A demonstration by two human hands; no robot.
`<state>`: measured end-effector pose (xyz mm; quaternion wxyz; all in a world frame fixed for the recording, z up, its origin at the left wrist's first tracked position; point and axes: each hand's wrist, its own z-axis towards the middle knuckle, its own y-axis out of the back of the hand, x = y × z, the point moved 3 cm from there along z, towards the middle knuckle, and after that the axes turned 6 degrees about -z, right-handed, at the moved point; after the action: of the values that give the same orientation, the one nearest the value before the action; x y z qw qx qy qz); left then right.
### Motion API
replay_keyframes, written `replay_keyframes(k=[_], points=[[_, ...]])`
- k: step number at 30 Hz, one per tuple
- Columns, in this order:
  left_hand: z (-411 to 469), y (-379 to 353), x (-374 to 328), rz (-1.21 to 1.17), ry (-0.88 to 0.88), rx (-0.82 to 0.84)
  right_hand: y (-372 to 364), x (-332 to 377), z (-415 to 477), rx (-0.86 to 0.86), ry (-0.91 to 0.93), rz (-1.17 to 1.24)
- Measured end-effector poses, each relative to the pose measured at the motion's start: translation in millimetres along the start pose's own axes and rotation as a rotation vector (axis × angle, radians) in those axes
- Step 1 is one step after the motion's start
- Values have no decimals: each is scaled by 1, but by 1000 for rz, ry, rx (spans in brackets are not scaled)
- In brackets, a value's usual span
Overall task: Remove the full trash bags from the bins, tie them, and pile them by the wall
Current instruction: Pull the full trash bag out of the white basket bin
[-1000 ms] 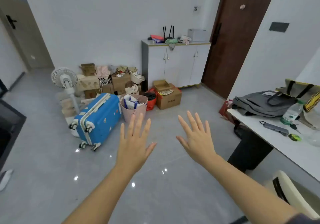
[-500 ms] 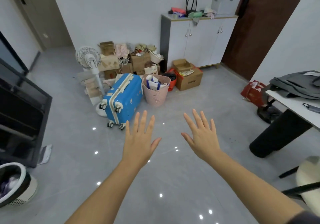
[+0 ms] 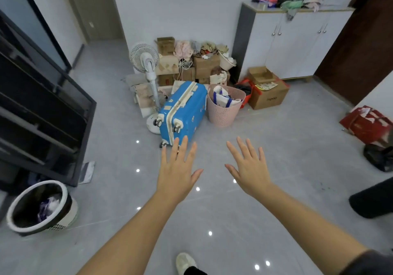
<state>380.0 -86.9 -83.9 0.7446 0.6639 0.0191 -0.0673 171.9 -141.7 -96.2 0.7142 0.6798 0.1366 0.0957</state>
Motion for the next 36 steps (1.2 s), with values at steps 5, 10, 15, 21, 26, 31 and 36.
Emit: replay_keyframes(k=[5,10,15,21,26,31,36], points=[[19,-4,79,20,57,2,-10,62,78,84,94,-6],[24,-5,160,26,118,-2,-12,138,134,102,176,-29],[22,-9,240,15,115,0,-14,220,157,102,192,-36],[-2,-17,362,0,34,42,-29,348,156,142,159,10],[-22,-30,469,5,92,52,-55,452,171,209,177,27],[-17,-69,551,7,164,93,-101,522,211,239,304,-15],[-16,-154,625,13,289,123,-194,585,255,293,387,-43]])
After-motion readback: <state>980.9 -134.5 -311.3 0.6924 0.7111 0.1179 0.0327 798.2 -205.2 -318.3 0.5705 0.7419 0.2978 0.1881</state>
